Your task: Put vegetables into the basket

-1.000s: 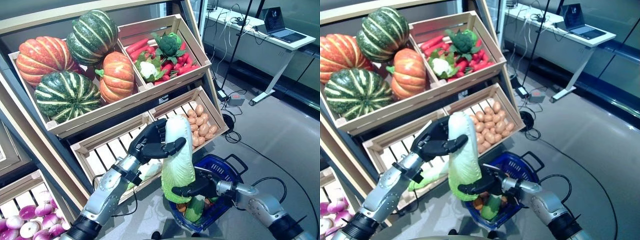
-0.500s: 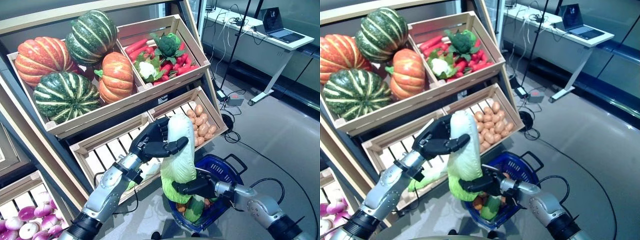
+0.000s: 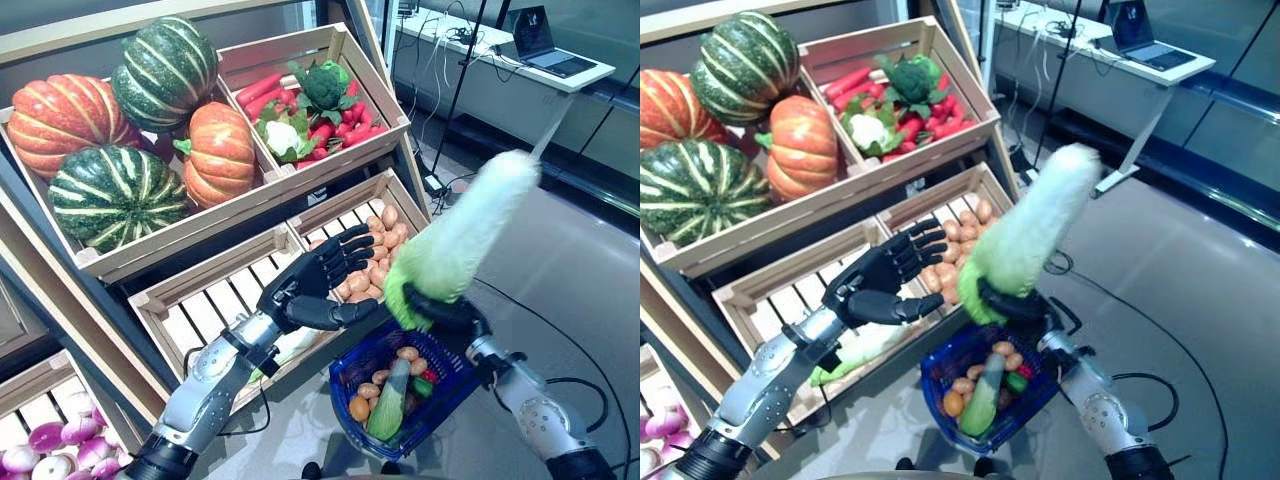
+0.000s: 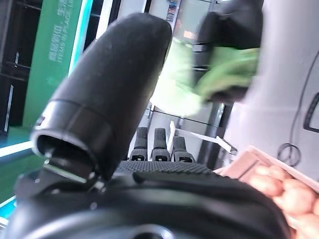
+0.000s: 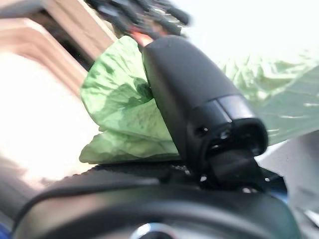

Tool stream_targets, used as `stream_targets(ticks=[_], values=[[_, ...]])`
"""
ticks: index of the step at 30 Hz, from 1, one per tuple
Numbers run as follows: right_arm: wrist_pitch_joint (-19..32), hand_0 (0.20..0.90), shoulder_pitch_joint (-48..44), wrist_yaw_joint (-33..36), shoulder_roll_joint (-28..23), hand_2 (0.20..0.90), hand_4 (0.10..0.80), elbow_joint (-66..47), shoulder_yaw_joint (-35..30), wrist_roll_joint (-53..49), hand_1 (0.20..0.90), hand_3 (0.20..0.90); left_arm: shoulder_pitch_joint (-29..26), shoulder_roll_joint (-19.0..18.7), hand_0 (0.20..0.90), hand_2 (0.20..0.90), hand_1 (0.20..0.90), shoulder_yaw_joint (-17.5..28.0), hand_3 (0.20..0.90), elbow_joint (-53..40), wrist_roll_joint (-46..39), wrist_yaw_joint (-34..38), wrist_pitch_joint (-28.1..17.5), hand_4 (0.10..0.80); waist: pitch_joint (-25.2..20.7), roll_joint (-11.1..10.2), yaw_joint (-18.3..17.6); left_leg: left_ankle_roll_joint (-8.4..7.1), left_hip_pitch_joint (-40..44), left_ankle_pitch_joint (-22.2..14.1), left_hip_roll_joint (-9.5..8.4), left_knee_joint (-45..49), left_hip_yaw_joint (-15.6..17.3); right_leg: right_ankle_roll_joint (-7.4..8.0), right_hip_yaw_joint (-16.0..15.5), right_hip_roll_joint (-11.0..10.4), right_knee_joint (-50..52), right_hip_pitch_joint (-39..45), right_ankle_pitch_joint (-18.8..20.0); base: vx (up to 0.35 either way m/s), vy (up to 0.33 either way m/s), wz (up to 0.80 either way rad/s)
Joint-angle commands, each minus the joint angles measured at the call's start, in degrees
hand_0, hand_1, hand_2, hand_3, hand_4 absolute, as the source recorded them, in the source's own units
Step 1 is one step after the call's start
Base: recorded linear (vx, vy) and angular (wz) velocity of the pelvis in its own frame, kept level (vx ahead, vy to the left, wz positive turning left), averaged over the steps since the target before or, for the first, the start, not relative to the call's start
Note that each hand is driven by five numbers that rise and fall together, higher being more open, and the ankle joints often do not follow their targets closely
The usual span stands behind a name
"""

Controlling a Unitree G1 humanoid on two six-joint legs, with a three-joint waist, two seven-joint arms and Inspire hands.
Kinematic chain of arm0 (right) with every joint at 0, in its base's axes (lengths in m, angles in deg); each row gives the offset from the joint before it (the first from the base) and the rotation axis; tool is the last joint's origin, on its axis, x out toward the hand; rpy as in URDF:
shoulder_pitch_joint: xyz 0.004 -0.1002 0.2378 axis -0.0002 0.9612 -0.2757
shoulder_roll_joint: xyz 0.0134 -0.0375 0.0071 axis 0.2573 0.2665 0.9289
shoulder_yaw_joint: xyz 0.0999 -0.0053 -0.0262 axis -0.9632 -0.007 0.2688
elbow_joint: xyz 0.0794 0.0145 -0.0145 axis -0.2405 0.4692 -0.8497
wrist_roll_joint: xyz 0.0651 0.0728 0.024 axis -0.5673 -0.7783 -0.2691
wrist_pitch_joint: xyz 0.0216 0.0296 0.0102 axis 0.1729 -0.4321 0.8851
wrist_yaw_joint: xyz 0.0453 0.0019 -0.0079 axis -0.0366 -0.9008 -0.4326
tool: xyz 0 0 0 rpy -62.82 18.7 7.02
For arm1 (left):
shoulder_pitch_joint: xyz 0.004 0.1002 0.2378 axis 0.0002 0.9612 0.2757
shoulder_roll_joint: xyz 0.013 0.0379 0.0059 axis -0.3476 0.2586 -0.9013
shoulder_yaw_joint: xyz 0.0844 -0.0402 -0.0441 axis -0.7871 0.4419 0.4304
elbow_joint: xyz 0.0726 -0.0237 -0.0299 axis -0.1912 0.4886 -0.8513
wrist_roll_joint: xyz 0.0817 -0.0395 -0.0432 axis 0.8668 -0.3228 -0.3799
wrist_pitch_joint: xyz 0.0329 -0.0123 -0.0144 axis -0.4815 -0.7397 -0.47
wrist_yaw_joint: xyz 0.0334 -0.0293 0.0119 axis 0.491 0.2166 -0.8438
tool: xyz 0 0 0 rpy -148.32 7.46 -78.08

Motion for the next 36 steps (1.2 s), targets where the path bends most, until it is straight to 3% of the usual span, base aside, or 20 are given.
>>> stream_targets(ticks=[1, 5, 8, 10, 14, 19, 22, 24, 29, 36], values=[[11.90, 0.300, -3.74, 2.62, 2.75, 0.300, 0.400, -3.95, -5.77, -4.40, 0.300, 0.300, -3.50, 0.28, 0.900, 0.900, 0.900, 4.70, 0.900, -1.38, -1.54, -1.06, -3.94, 0.800, -2.90, -1.99, -0.93, -0.64, -3.03, -0.33, 0.55, 0.04, -0.88, 2.13, 1.45, -2.66, 0.06, 0.38, 1.95, -0.104, -0.083, 0.00], [18.20, 0.300, -4.55, 7.57, 4.68, 0.300, 0.400, -1.72, -7.80, -4.16, 0.300, 0.300, -4.69, 1.16, 0.900, 0.900, 0.900, 5.24, 0.900, -1.15, -1.13, 0.79, -6.49, 0.800, -0.50, -1.77, -0.90, -0.80, -5.50, 0.20, 0.58, 0.04, -0.78, 1.77, 1.74, -2.37, 0.59, -2.34, 2.13, -0.154, -0.066, -0.01], [21.82, 0.300, -7.59, 8.89, 4.19, 0.300, 0.400, 1.17, -8.46, -5.41, 0.300, 0.300, -7.86, 0.21, 0.900, 0.900, 0.900, 5.29, 0.900, -1.01, 1.08, 4.48, -12.09, 0.800, 4.33, -1.36, -0.79, -1.02, -9.33, 1.65, 0.70, 0.76, -0.69, 1.03, 2.35, -1.75, 4.44, -7.32, 1.23, -0.326, -0.047, -0.03], [24.15, 0.300, -10.62, 9.53, 2.62, 0.300, 0.400, 4.66, -9.89, -7.68, 0.300, 0.300, -11.05, -0.79, 0.900, 0.900, 0.900, 6.61, 0.900, -1.58, 1.54, 6.37, -17.77, 0.800, 9.85, -1.19, -0.77, -1.67, -15.75, 1.48, 0.59, 7.07, -1.28, -0.06, 2.39, -1.37, 9.43, -12.45, 0.19, -0.401, -0.063, -0.02], [25.02, 0.300, -14.42, 11.44, 2.03, 0.300, 0.400, 9.42, -10.71, -9.62, 0.300, 0.300, -13.69, -1.14, 0.900, 0.900, 0.900, 8.07, 0.900, -3.20, 4.27, 9.01, -20.93, 0.800, 14.39, -1.25, -0.12, -2.46, -23.09, 1.16, 0.74, 13.95, -2.16, -0.97, 1.69, -1.40, 15.16, -18.06, -1.00, -0.218, -0.071, 0.11], [26.17, 0.300, -20.45, 12.38, 1.14, 0.300, 0.400, 17.63, -10.11, -13.46, 0.300, 0.300, -18.21, -2.77, 0.900, 0.900, 0.900, 8.35, 0.900, -3.62, 11.04, 14.70, -26.44, 0.800, 18.97, -1.02, 1.29, -2.55, -33.23, -0.19, -0.55, 21.85, -3.79, -1.83, 0.85, -2.12, 21.59, -26.31, -2.29, -0.140, -0.032, 0.08], [25.46, 0.300, -25.06, 12.71, 0.59, 0.300, 0.400, 21.36, -8.72, -12.78, 0.300, 0.300, -20.93, -2.85, 0.900, 0.900, 0.900, 7.71, 0.900, -2.24, 13.67, 18.07, -26.78, 0.800, 20.91, -0.75, 1.97, -2.59, -37.18, -1.00, -1.18, 24.76, -4.53, -1.89, 0.63, -2.75, 24.10, -29.82, -2.89, -0.091, 0.004, 0.11], [22.31, 0.300, -28.96, 11.62, -0.33, 0.300, 0.400, 24.51, -7.52, -14.77, 0.300, 0.300, -23.14, -2.98, 0.900, 0.900, 0.900, 7.24, 0.900, -0.94, 15.52, 20.36, -27.03, 0.800, 21.98, -0.33, 2.47, -2.15, -39.57, -1.04, -1.63, 25.96, -4.45, -1.84, 0.82, -3.30, 26.23, -33.12, -3.02, -0.088, 0.043, 0.16], [20.33, 0.300, -36.62, 10.23, -3.24, 0.300, 0.400, 35.72, -6.20, -18.97, 0.300, 0.300, -29.02, -4.00, 0.900, 0.900, 0.900, 6.68, 0.900, 2.05, 17.21, 24.55, -28.01, 0.800, 24.19, 0.70, 3.57, -0.98, -47.25, -2.87, -2.34, 33.71, -4.25, -2.37, 1.48, -5.63, 35.51, -42.17, -4.74, -0.045, 0.033, 0.10], [17.76, 0.300, -44.55, 14.15, -5.46, 0.300, 0.400, 44.35, -4.94, -16.73, 0.300, 0.300, -31.92, -2.72, 0.900, 0.900, 0.900, 6.64, 0.900, 1.23, 17.90, 28.33, -28.40, 0.800, 25.13, 2.63, 4.45, 0.24, -55.50, -4.31, -3.51, 40.65, -4.34, -3.03, 2.33, -6.32, 43.38, -50.81, -5.17, 0.001, 0.052, 0.10]])
